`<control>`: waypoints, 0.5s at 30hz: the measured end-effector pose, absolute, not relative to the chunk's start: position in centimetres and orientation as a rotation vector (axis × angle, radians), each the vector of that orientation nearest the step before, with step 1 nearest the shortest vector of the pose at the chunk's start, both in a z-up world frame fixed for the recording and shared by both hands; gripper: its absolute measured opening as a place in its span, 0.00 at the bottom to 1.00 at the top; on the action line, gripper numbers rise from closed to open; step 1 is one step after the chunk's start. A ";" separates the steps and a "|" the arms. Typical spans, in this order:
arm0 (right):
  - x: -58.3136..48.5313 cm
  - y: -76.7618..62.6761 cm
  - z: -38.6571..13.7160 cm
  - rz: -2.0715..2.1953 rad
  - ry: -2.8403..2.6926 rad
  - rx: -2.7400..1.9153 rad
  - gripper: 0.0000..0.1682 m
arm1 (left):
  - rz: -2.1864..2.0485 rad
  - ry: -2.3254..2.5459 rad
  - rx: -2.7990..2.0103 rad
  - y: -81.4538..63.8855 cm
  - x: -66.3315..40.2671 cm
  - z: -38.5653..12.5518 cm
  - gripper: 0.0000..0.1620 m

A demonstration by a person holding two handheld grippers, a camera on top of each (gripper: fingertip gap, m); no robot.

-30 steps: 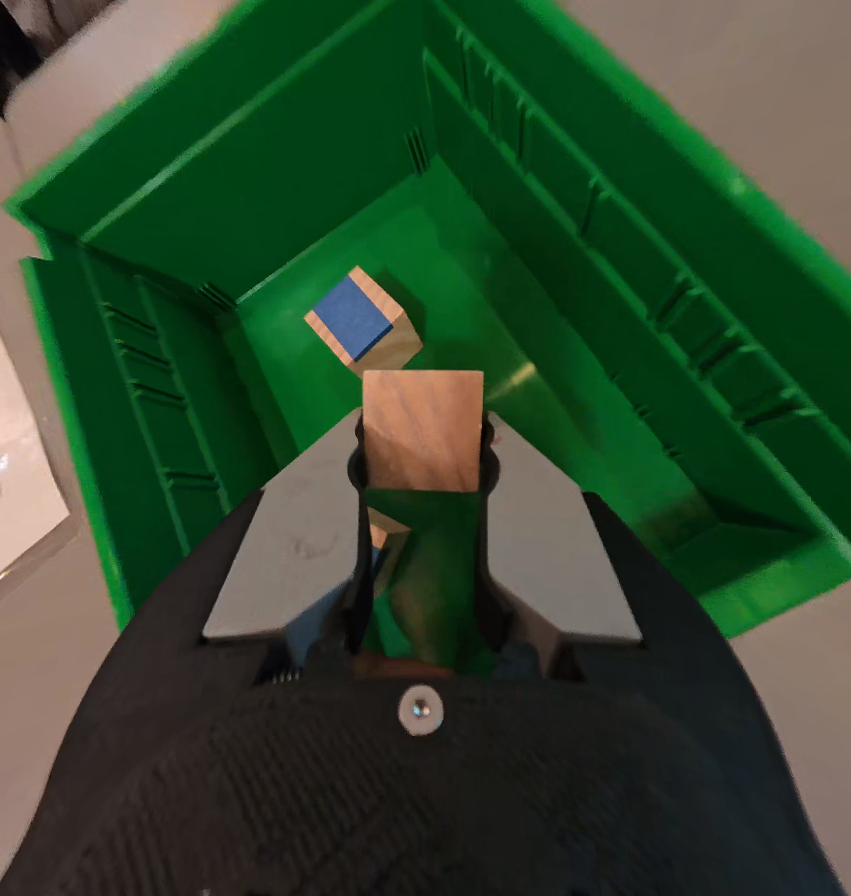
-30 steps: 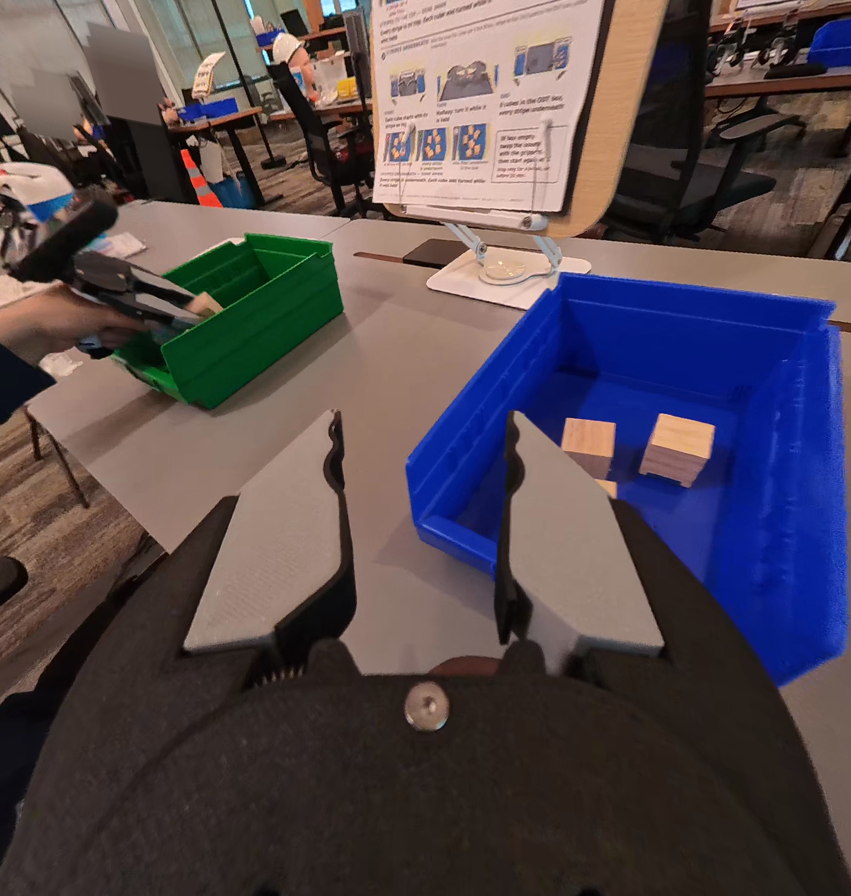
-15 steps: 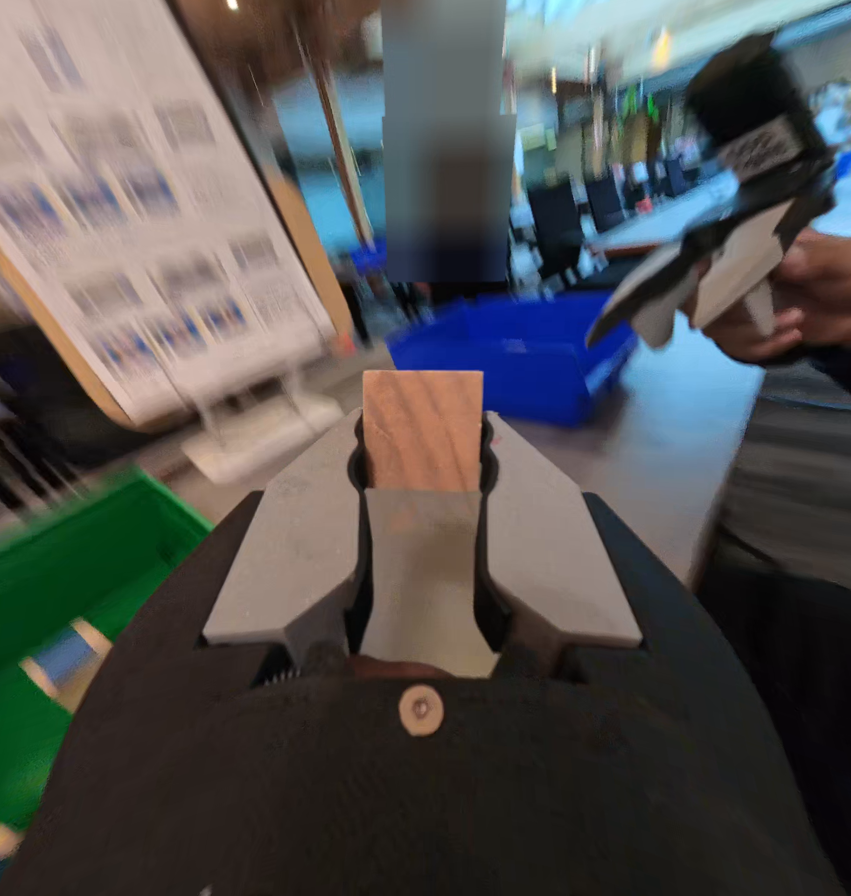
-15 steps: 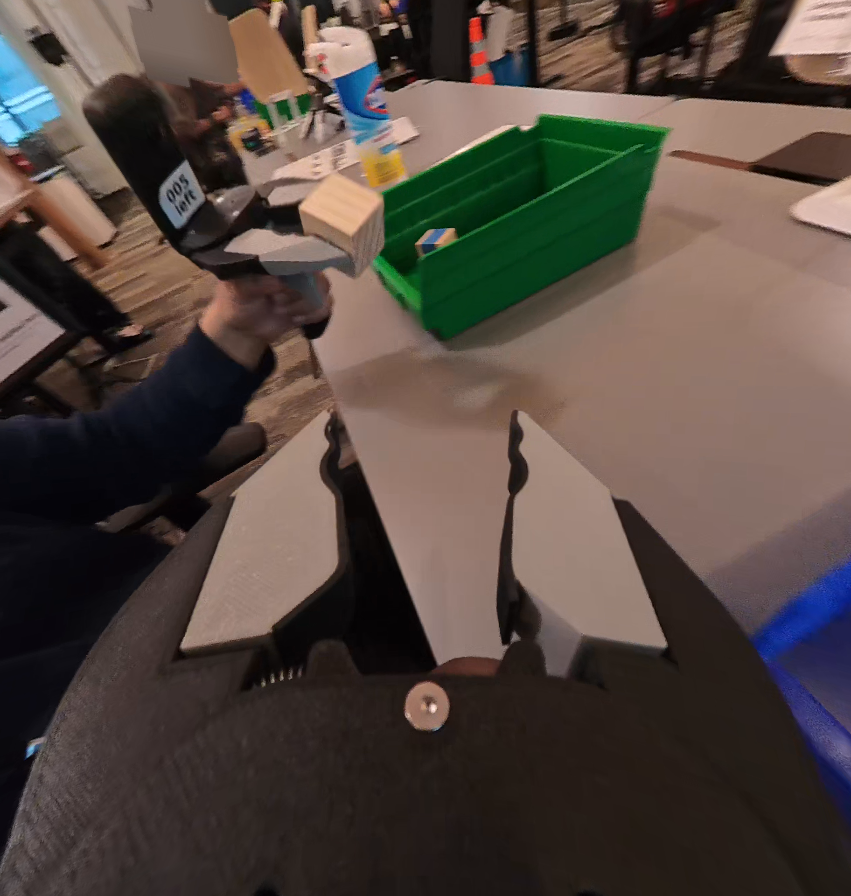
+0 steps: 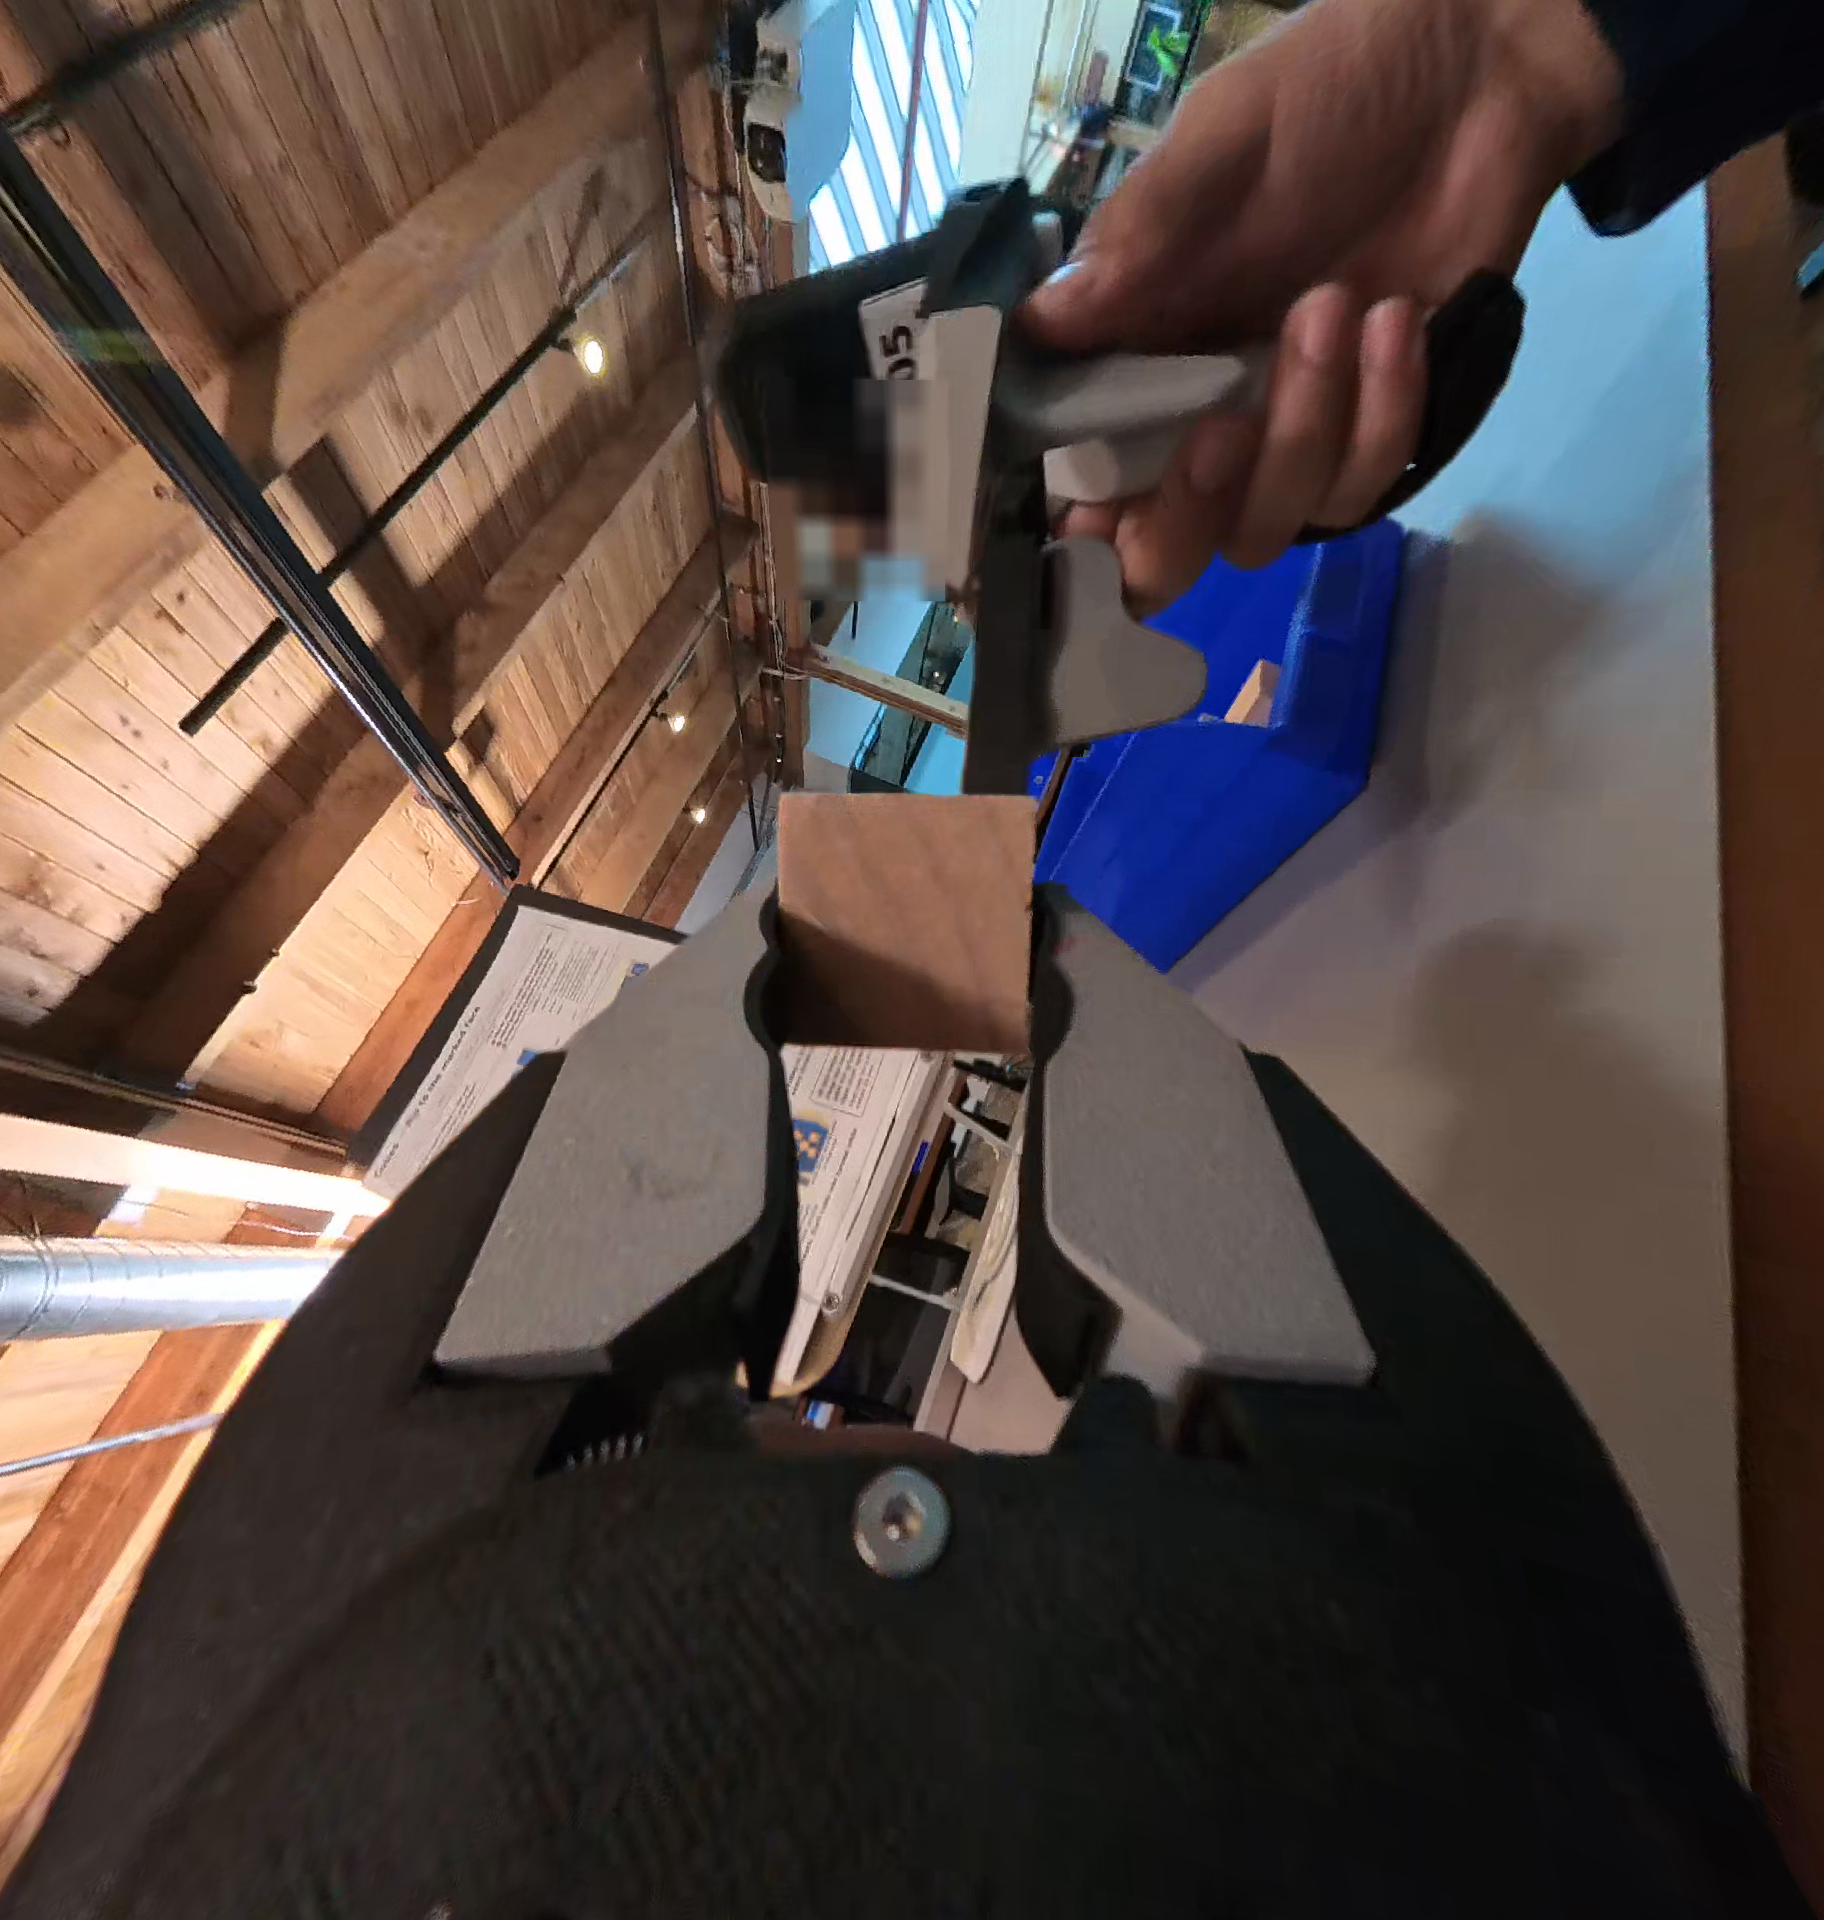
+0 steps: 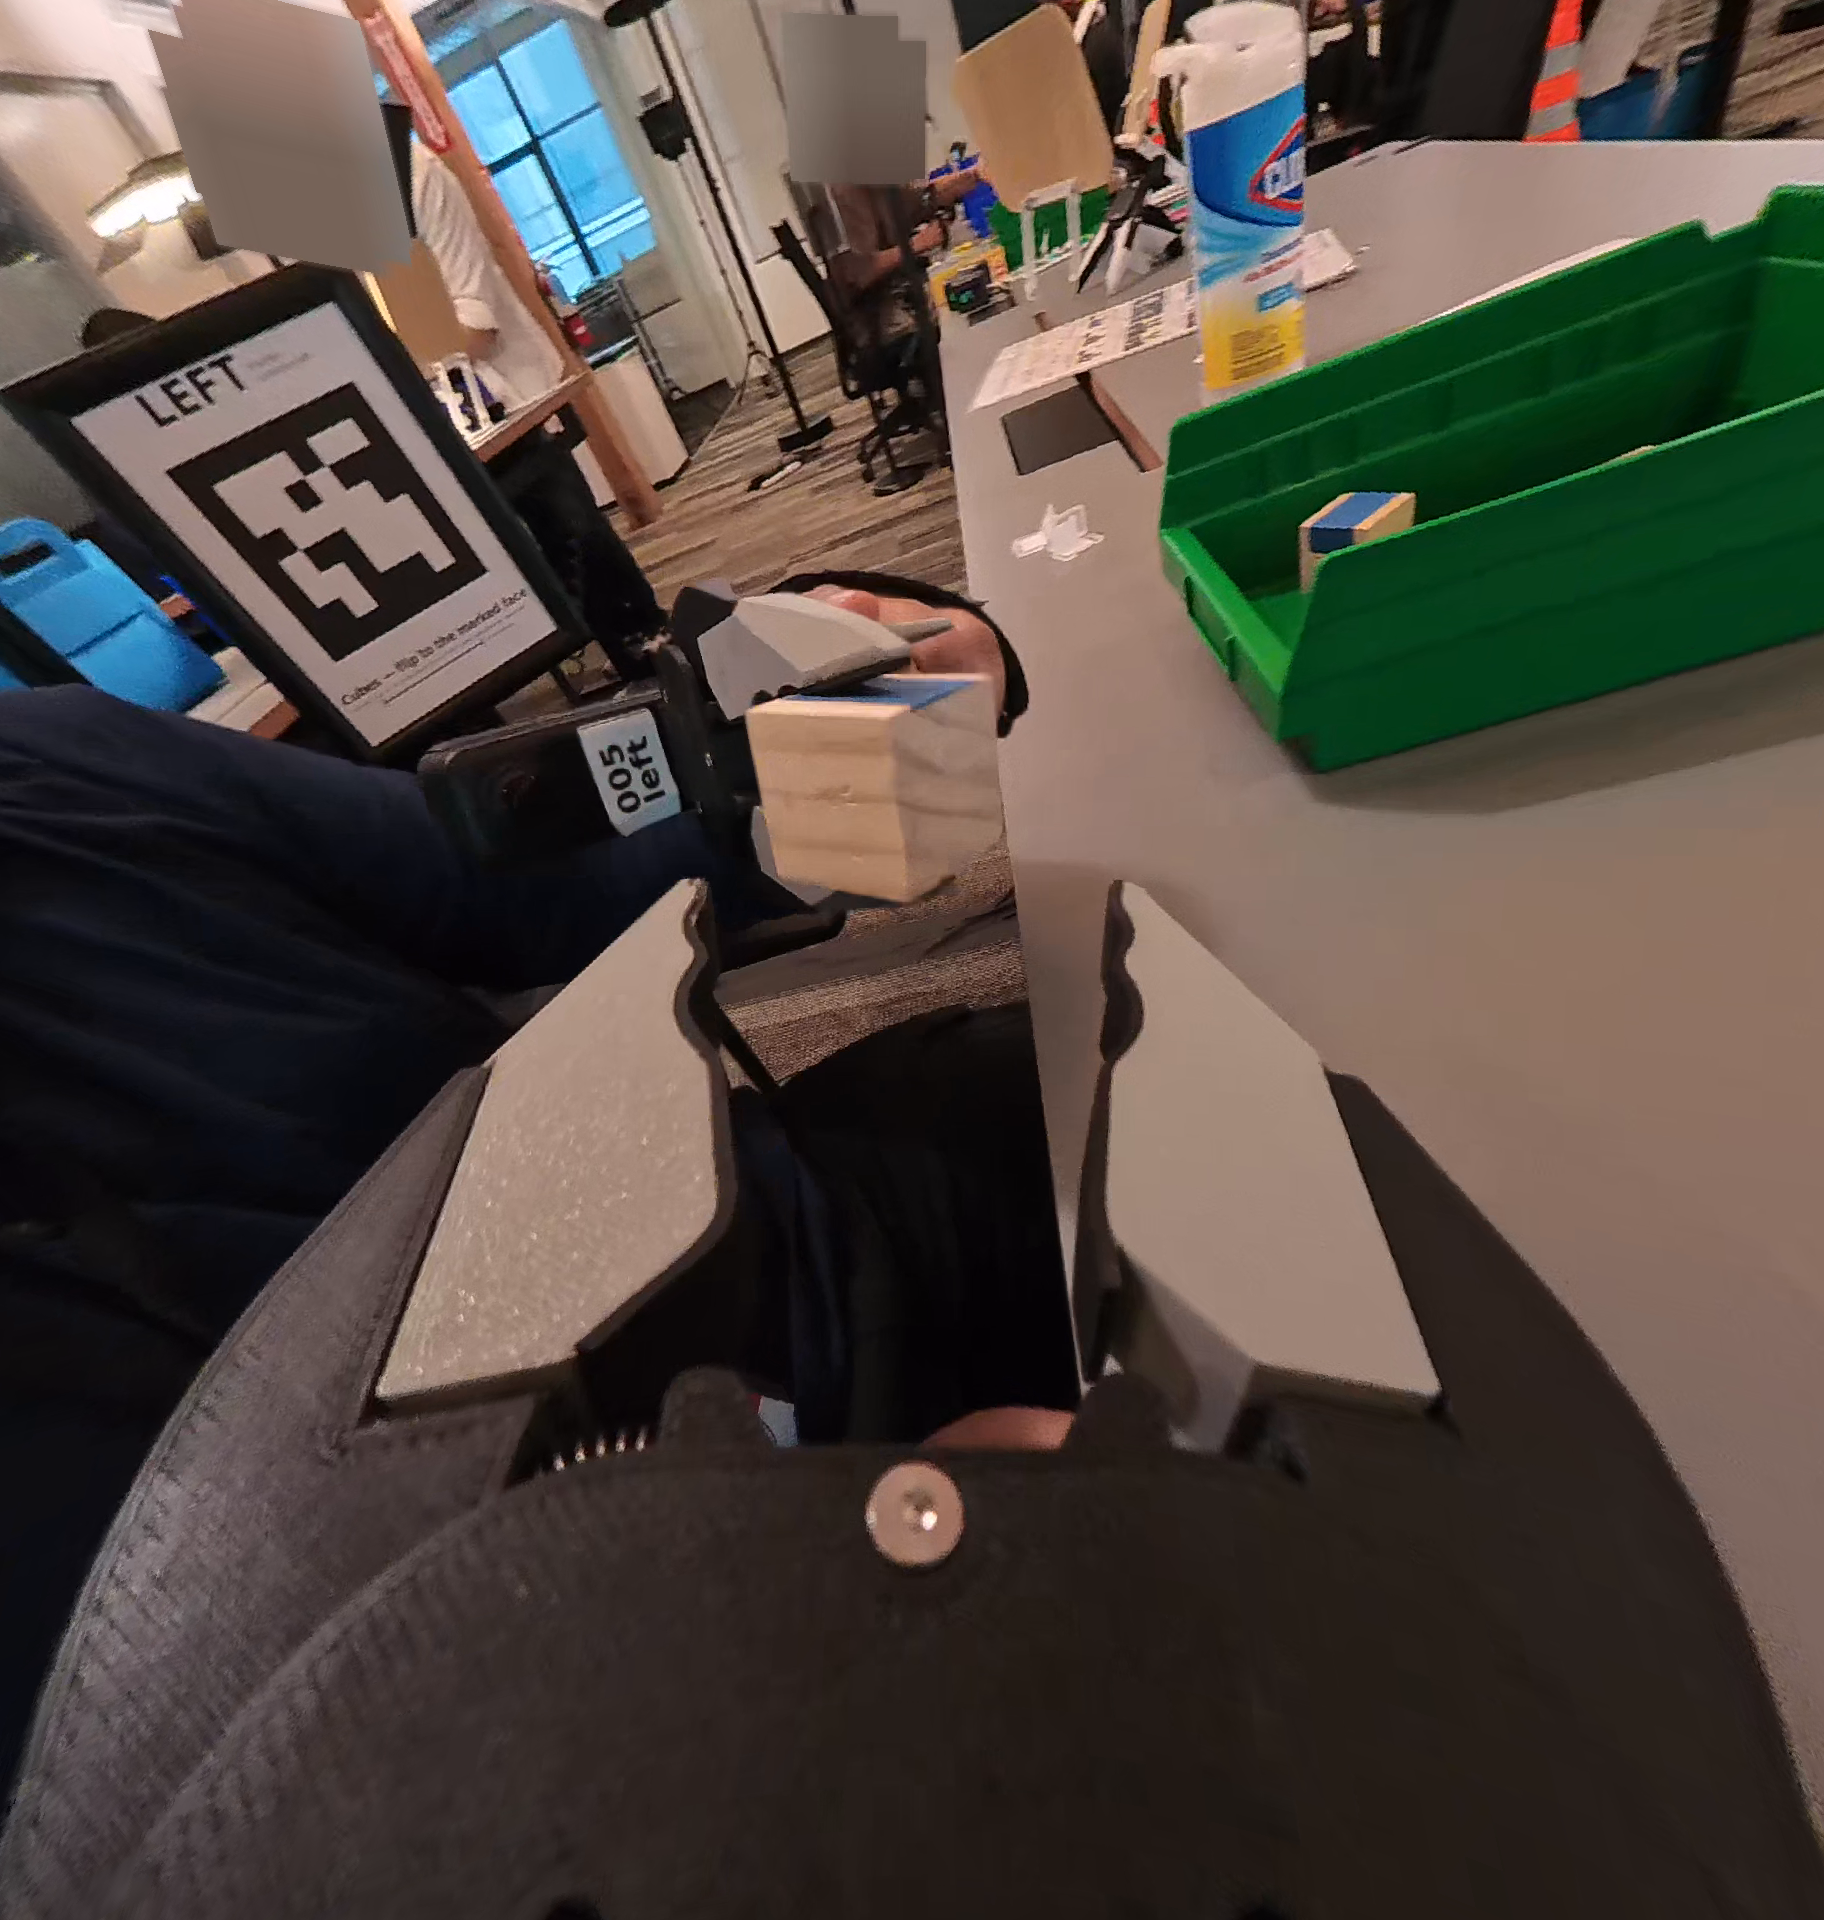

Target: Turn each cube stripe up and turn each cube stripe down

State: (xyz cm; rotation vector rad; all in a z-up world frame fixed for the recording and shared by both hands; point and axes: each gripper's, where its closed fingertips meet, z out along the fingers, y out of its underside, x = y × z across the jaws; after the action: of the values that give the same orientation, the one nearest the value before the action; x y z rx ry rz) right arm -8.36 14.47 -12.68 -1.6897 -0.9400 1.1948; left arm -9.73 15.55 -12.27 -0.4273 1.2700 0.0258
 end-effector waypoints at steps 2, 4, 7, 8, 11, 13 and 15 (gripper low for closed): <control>-9.0 14.7 -12.8 1.146 -0.949 -1.685 0.43 | 0.103 1.263 -0.466 16.5 -9.6 -12.5 0.27; -9.4 15.2 -12.8 1.044 -0.940 -1.693 0.43 | 0.195 1.239 -0.592 18.8 -9.7 -12.7 0.27; -9.7 16.6 -13.5 0.838 -0.901 -1.739 0.43 | 0.106 1.195 -0.760 20.0 -9.6 -13.0 0.27; -9.8 17.1 -13.5 0.776 -0.874 -1.745 0.43 | 0.056 1.178 -0.793 19.9 -9.4 -12.9 0.27; -10.6 17.7 -13.4 0.739 -0.805 -1.741 0.40 | 0.021 1.138 -0.833 19.6 -9.1 -12.4 0.27; -10.8 18.0 -13.5 0.751 -0.751 -1.749 0.32 | 0.015 1.113 -0.841 19.3 -9.1 -12.2 0.27; -11.1 18.0 -13.0 0.802 -0.715 -1.713 0.25 | -0.032 1.064 -0.878 19.3 -9.2 -12.0 0.27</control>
State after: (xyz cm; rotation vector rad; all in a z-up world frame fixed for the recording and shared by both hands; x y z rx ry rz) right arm -11.07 18.04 -13.04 -1.7129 -0.7151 0.8018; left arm -9.19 19.29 -12.03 -0.8778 1.0637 -0.0321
